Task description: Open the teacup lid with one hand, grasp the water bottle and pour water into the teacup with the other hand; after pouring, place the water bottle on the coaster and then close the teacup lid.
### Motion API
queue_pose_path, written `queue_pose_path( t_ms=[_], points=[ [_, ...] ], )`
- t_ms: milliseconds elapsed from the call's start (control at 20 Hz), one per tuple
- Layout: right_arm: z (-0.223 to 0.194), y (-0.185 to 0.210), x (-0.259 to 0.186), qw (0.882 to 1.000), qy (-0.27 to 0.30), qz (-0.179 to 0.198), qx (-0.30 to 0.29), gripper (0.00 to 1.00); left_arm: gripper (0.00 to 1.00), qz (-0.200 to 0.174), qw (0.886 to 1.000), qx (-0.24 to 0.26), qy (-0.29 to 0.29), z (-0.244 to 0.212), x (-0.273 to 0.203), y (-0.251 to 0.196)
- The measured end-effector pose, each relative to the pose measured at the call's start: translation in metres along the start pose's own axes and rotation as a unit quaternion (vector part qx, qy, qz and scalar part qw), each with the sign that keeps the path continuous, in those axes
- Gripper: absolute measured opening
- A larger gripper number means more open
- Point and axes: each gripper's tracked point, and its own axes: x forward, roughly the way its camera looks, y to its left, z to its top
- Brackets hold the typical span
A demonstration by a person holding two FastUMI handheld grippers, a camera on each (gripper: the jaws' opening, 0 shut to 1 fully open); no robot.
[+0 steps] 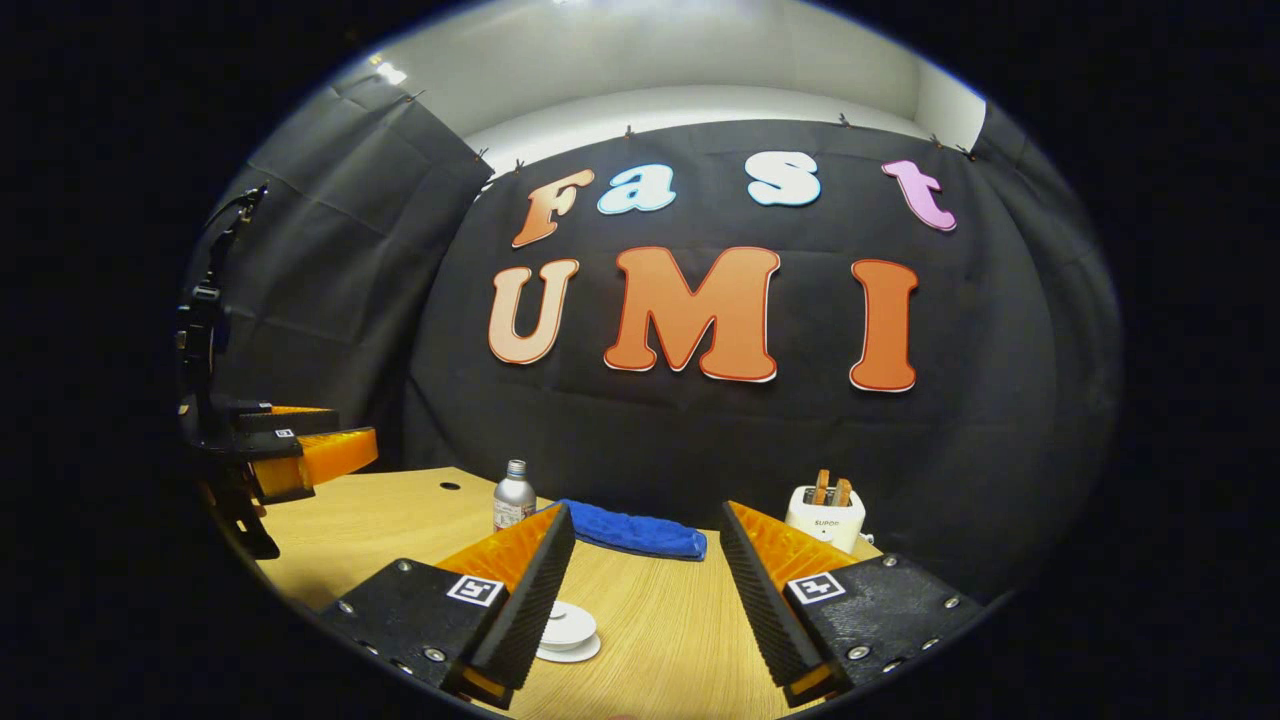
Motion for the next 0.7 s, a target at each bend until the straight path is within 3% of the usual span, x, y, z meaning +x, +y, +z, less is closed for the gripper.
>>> queue_pose_path(
  t_ms=[700],
  points=[
    [0.01,-0.018,0.001,1.0,-0.001,-0.026,-0.009,0.93,0.99,0.002,1.0,-0.011,-0.01,0.01,-0.007,0.005]
  ],
)
